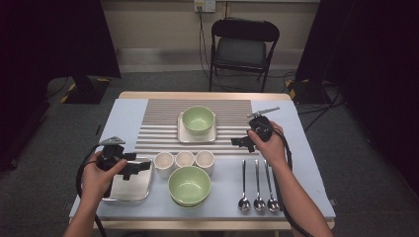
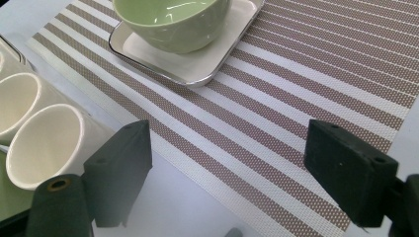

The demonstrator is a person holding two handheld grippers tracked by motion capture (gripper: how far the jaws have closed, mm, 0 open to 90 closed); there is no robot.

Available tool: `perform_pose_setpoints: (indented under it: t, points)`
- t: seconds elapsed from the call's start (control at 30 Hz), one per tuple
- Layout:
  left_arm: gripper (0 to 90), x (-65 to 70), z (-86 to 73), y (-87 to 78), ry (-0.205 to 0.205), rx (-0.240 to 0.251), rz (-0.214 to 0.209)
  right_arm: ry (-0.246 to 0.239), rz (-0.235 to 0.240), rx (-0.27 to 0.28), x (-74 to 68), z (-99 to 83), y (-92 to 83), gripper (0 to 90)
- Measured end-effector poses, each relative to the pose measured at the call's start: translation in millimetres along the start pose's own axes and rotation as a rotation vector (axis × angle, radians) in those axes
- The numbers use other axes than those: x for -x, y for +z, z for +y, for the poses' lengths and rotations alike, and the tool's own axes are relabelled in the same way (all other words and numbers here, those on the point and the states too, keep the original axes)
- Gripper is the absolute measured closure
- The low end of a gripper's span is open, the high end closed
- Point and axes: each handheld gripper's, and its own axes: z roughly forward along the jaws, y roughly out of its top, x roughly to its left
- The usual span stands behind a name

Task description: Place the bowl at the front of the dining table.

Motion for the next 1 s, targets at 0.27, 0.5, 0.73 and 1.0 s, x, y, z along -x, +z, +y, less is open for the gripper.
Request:
perform_pose_setpoints:
  t: [0.27,0.5,0.73,1.0]
  points:
    - [18.0,1.2,0.0,1.4,0.005,-0.007,-0.004,-0.009,0.003,0.002,0.4,-4.3,-2.7,17.9]
    - [18.0,3.1,0.8,1.5,0.010,-0.008,-0.007,-0.010,0.008,0.006,0.6,-7.7,-6.0,17.9]
    - [18.0,5.4,2.2,1.1,0.018,-0.010,-0.014,-0.016,0.009,0.009,2.2,-12.2,-8.1,18.0]
    - [18.0,9.5,3.8,2.3,0.031,-0.010,-0.015,-0.009,0.014,0.006,4.4,-19.2,-10.5,17.9]
